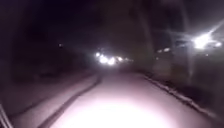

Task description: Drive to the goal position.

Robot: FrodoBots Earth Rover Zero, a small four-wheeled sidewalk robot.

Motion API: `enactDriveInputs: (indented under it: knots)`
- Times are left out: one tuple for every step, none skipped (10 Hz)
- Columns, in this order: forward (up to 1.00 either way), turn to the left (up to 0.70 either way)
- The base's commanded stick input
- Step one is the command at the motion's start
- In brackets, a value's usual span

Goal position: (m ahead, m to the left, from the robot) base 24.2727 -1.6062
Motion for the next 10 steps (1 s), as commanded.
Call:
enactDriveInputs:
  knots:
    - [1.0, 0.0]
    - [1.0, 0.0]
    - [1.0, 0.0]
    - [1.0, 0.0]
    - [1.0, 0.0]
    - [1.0, 0.0]
    - [1.0, 0.0]
    - [1.0, 0.0]
    - [1.0, 0.0]
    - [1.0, 0.0]
